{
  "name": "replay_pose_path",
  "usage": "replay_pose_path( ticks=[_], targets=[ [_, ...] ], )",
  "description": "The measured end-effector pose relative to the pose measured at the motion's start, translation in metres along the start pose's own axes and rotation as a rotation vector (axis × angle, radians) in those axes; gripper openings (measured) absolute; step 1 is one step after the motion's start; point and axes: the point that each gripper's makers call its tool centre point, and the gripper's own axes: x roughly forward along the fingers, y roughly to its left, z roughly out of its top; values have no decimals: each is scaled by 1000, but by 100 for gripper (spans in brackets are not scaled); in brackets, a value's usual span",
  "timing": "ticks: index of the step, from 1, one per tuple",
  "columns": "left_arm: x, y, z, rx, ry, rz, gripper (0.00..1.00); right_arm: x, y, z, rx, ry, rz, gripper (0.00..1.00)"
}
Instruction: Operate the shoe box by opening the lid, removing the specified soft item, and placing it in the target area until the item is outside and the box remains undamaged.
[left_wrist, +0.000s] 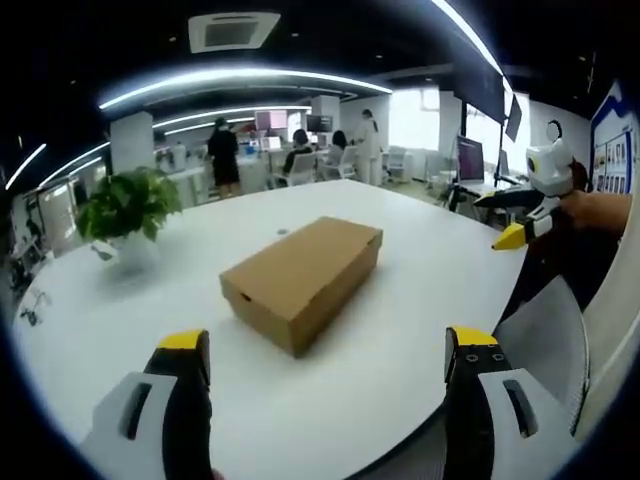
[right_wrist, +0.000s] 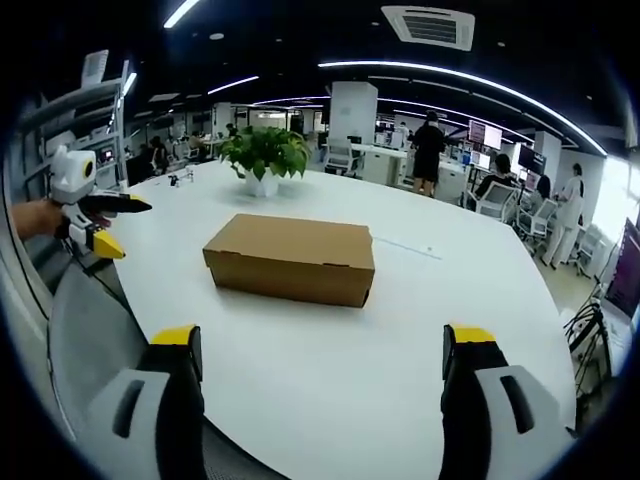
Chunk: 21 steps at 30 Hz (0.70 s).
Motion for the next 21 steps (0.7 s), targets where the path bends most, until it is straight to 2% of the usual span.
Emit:
replay_pose_path(
  ticks=[9,17,21],
  targets=[
    [1,1,0,-6,-2,-2,100,-1,0,-1,1,-2,1,95],
    [4,19,-11,-10,0,-2,100,-1,0,0,4,-6,6,96],
    [4,19,-11,-12,0,-2,100,-1,1,0,5,-7,7,96]
  ],
)
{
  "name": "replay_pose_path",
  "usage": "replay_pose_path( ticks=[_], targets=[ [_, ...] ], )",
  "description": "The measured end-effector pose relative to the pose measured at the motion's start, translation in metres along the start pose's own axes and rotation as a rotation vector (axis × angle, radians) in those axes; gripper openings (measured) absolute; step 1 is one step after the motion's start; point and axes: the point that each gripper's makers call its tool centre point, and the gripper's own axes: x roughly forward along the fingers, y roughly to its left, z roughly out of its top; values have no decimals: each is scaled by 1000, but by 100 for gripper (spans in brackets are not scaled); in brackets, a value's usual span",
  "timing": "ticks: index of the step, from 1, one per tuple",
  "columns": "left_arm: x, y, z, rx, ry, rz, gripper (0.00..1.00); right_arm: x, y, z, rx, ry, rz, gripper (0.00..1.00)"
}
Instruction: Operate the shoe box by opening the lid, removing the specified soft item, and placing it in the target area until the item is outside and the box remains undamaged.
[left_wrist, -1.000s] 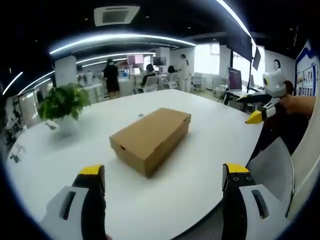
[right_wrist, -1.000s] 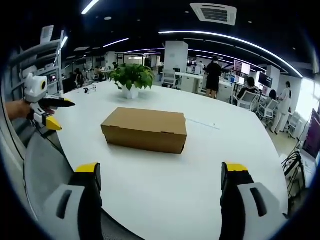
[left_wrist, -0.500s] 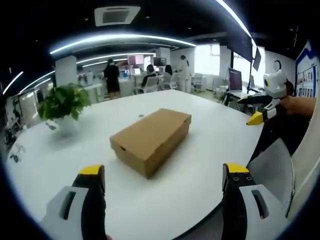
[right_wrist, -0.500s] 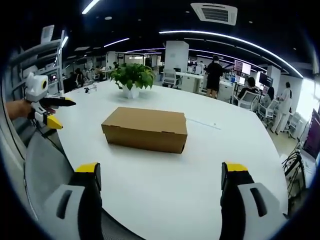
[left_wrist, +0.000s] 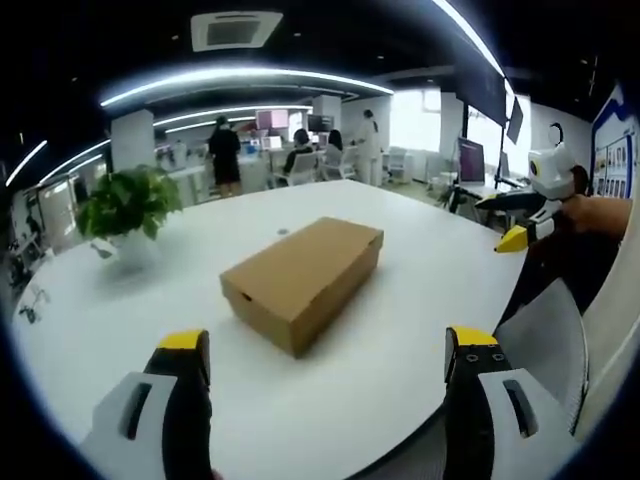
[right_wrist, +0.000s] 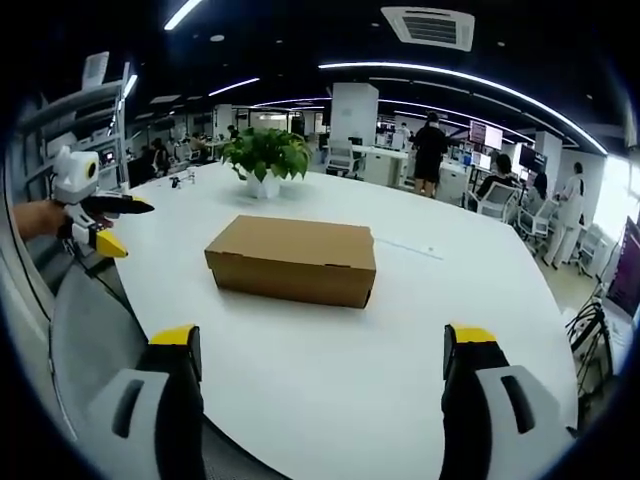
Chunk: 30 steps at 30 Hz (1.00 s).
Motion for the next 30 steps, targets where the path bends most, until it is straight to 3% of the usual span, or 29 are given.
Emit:
replay_pose_path(
  ticks=[13,30],
  targets=[
    [1,7,-2,3,-1,-6,100,0,-2,0,-2,3,7,96],
    [0,-18,16,1,9,2,100,5,-8,1,-16,23,23,96]
  ],
)
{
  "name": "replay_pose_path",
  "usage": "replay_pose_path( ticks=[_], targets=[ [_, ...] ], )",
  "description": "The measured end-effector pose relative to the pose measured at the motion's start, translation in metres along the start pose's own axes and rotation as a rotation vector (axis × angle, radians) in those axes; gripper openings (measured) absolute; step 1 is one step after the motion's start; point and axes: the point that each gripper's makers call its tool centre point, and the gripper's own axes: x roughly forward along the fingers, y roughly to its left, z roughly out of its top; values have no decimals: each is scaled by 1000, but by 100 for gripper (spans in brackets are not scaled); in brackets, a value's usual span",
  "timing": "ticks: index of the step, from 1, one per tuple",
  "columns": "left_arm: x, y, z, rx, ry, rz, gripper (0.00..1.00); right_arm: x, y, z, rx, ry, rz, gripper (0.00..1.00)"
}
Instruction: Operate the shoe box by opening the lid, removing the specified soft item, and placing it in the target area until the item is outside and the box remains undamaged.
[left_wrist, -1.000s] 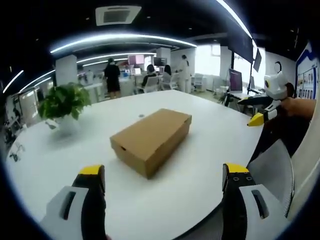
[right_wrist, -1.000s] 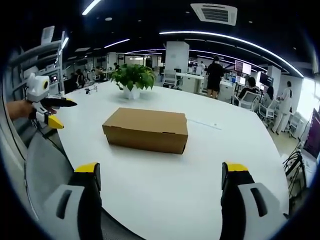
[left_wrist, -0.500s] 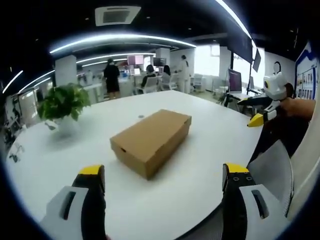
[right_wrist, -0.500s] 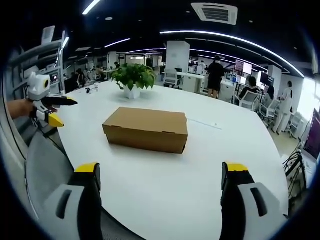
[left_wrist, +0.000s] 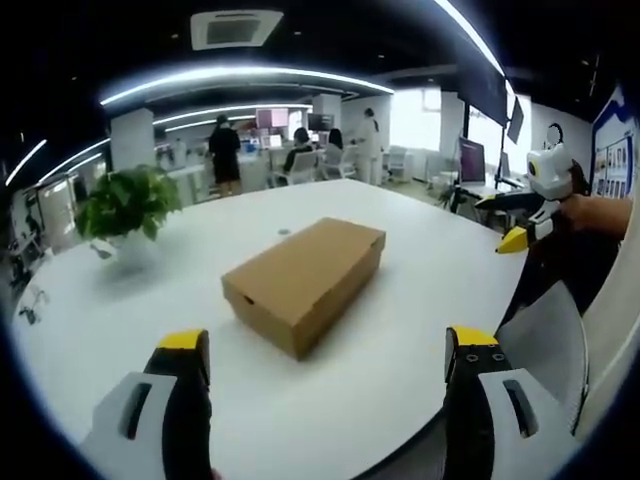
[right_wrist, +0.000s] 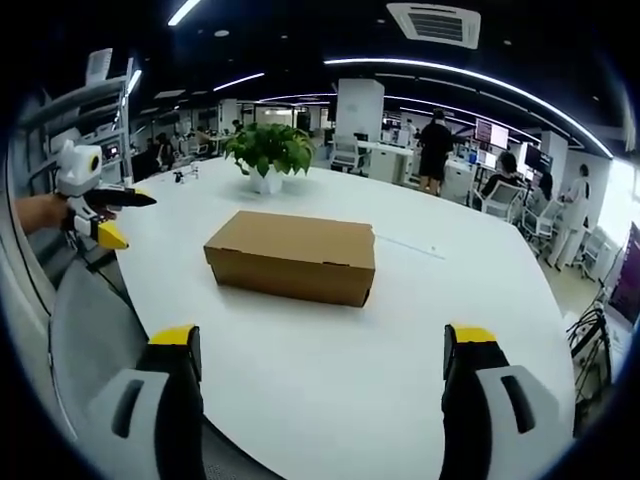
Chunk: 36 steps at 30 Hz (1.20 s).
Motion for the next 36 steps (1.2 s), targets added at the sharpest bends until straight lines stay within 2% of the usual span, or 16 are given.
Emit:
replay_pose_path(
  ticks=[6,9,23,36],
  targets=[
    [2,2,2,2,6,17,100,5,-3,0,-10,10,11,96],
    [3,6,3,-3,3,29,100,8,-4,-1,-41,20,29,96],
    [14,17,11,6,-3,48,100,21,-22,4,-99,29,54,96],
    [28,22,7,20,14,40,100,34,-37,7,-147,39,82,96]
  ],
)
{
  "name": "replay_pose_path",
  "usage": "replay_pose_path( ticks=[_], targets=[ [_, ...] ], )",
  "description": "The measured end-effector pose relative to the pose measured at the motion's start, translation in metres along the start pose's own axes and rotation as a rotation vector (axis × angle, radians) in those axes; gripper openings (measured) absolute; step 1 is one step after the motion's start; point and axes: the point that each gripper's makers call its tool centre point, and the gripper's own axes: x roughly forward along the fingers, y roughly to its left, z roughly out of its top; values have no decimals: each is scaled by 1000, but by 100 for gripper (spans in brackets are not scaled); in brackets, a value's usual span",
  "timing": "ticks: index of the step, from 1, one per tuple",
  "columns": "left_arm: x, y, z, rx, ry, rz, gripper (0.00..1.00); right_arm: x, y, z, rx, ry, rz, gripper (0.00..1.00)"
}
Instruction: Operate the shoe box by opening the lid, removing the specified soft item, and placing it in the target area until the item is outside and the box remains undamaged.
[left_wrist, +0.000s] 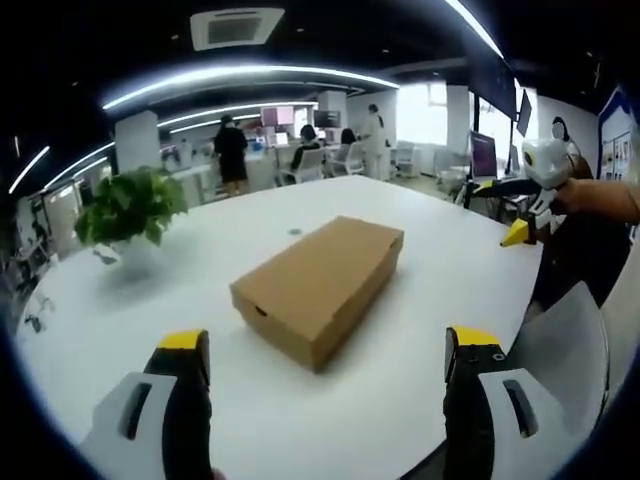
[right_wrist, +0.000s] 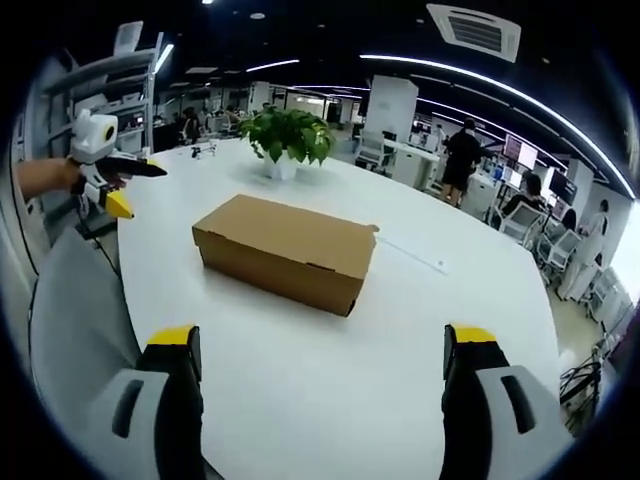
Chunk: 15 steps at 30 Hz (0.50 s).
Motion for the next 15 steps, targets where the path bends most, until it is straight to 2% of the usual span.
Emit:
replay_pose_path(
  ticks=[15],
  targets=[
    [25,2,-7,6,19,-24,100,25,-12,3,-85,29,64,96]
  ],
)
